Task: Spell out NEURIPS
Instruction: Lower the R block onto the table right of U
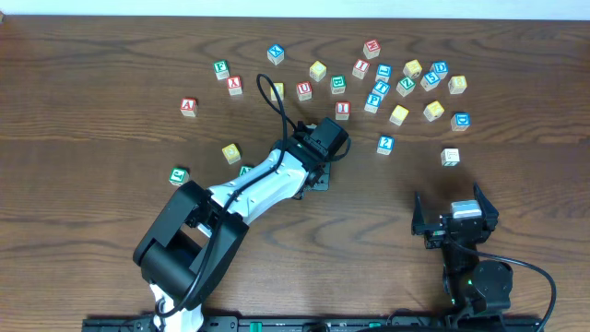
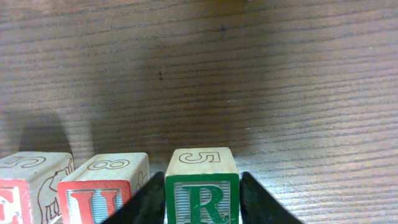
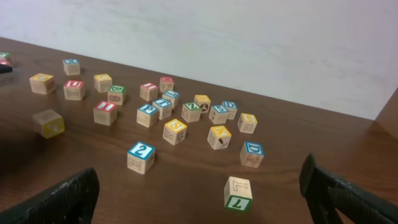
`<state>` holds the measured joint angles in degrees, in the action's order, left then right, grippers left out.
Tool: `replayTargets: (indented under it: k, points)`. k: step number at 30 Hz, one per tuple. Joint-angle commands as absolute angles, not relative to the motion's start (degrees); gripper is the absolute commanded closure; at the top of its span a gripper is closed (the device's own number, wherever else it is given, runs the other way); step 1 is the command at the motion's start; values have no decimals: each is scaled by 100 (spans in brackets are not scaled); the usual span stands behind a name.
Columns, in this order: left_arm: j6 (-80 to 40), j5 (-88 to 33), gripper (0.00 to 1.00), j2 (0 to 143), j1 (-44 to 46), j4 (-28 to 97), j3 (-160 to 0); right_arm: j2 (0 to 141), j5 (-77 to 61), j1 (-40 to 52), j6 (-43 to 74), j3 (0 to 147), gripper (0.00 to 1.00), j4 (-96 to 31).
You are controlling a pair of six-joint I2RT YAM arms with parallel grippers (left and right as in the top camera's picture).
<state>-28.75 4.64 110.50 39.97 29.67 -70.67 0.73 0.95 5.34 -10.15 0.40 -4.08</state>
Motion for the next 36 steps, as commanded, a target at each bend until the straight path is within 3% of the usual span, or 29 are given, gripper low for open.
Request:
replayTargets:
  k: [1,36]
  points:
    - [-2838,550,61,11144,4021,2969,-7030,49,91,482,-1055,32,1,-429]
    - [-2834,539,55,10934,4021,3074,-7063,49,91,482,-1055,32,1,-427]
